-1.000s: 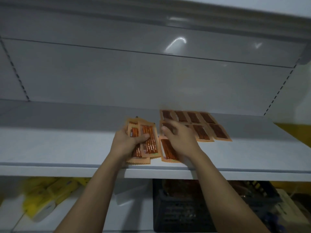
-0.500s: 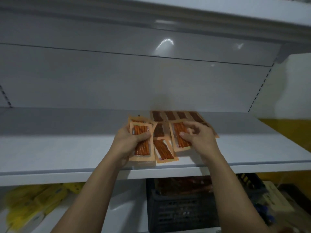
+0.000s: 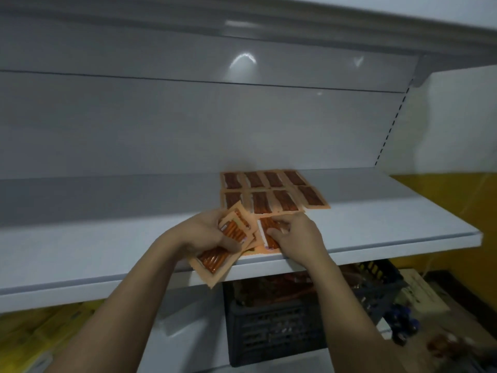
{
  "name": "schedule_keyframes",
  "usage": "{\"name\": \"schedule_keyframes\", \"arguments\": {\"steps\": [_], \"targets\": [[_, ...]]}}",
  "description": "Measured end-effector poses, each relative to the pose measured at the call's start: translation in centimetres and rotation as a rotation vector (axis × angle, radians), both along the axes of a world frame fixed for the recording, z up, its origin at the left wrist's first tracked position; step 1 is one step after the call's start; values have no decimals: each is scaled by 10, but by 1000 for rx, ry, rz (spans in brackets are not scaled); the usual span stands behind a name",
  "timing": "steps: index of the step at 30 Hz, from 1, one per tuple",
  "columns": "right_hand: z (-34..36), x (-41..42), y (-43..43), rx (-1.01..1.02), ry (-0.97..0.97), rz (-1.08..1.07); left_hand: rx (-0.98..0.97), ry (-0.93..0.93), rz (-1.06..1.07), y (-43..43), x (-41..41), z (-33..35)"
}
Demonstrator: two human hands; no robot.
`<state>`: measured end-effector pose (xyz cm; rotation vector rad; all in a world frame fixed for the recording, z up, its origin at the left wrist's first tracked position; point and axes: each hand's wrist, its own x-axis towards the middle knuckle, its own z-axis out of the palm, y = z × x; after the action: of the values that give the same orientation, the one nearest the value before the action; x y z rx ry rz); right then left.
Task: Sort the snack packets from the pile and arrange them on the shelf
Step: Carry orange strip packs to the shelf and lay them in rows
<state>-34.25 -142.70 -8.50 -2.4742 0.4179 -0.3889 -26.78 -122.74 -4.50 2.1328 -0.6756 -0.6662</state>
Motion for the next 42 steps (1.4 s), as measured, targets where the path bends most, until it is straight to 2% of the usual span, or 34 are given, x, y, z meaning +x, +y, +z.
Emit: {"name": "schedule_keyframes", "arguments": {"steps": [7, 11, 13, 15, 17, 20, 23, 27, 31, 37, 42], "targets": [[-1, 0, 6, -154, 28, -8, -3, 109, -82, 8, 17, 5], [-3, -2, 7, -122, 18, -22, -61, 109, -47, 10, 15, 3], [1, -9, 10, -26, -118, -64, -178, 131, 52, 9, 9, 1], [9, -17, 13, 155, -243, -26, -341, 176, 175, 2, 2, 3], [22, -24, 22, 428, -196, 137, -522, 221, 289, -11, -7, 4], [25, -24, 33, 467, -172, 263, -709, 260, 373, -39, -23, 4], [24, -21, 29, 545, -278, 183, -799, 358, 392, -56, -33, 2], [27, -24, -1, 640, -342, 10, -699, 319, 398, -57, -32, -3], [23, -29, -38, 514, -298, -142, -680, 249, 539, -52, -27, -9], [14, -23, -49, 253, -40, -19, -651, 173, 611, -52, -31, -15], [1, -16, -57, -73, 86, -46, -623, 95, 616, -60, -36, -16]]}}
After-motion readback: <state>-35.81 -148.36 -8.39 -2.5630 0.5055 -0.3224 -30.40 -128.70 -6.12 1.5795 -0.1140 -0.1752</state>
